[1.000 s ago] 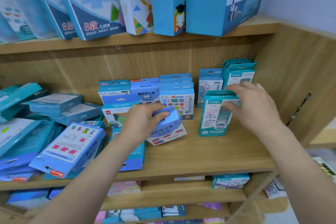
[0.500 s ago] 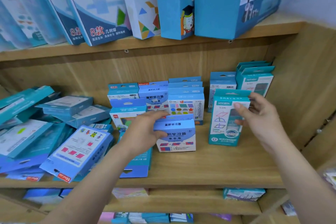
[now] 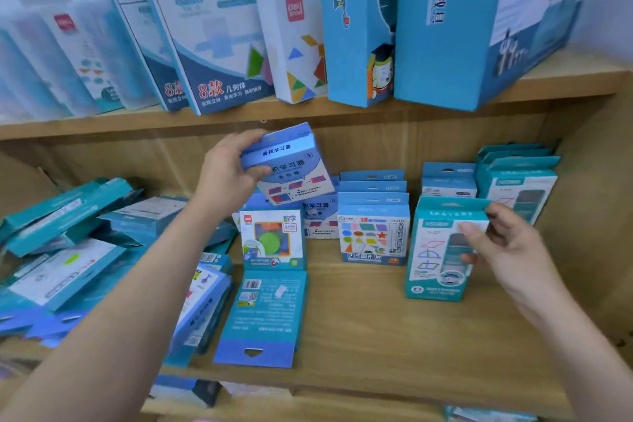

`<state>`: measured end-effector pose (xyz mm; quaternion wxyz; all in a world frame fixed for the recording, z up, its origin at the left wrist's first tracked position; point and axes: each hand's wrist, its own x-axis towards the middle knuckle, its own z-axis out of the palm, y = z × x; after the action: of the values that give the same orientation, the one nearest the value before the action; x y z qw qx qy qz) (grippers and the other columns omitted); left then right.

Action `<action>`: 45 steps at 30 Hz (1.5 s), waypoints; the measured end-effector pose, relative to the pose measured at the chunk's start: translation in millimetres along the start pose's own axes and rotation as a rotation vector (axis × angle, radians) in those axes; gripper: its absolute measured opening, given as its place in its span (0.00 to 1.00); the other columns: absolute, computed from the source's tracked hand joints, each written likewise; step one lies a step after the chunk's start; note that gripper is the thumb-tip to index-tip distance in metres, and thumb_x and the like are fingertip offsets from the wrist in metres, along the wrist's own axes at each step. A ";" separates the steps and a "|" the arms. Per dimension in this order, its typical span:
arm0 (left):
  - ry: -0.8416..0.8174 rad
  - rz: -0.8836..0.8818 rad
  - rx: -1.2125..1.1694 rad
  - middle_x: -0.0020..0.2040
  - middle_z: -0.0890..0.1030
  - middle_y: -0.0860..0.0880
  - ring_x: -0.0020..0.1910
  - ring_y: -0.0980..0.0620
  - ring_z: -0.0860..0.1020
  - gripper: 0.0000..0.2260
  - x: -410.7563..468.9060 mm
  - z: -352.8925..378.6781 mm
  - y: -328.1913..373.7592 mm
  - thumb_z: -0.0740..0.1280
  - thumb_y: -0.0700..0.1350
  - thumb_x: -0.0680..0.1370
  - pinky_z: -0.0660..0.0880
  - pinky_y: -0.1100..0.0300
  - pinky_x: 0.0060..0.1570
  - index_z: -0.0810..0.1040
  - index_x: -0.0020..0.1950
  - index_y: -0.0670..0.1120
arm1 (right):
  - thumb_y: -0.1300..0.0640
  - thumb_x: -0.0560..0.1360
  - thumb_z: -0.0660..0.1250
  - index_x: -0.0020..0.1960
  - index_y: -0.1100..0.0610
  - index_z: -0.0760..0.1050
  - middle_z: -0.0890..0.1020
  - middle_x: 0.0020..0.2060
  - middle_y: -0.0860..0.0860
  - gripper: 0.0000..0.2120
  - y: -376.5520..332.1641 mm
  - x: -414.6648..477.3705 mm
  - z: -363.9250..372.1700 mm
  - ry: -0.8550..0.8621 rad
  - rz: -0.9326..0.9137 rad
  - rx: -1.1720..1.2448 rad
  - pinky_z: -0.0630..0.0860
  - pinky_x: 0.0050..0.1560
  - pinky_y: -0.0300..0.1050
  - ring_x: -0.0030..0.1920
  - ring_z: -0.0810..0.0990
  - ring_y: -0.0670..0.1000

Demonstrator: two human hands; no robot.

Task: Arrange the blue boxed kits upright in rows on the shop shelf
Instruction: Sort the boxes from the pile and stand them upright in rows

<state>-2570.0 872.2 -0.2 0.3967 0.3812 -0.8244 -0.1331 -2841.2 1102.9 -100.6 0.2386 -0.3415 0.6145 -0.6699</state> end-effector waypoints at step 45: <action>-0.423 0.055 -0.568 0.51 0.83 0.48 0.51 0.55 0.79 0.08 -4.1 -32.5 -61.4 0.68 0.44 0.76 0.76 0.61 0.50 0.80 0.54 0.52 | 0.58 0.74 0.70 0.52 0.47 0.71 0.77 0.21 0.48 0.12 -66.2 -9.8 160.5 -0.277 -0.070 -0.399 0.63 0.29 0.43 0.26 0.75 0.51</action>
<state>-2511.7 836.5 -13.4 0.3108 0.1972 -0.8283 -0.4224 -2707.7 1012.8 -35.0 0.2250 -0.4915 0.6840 -0.4899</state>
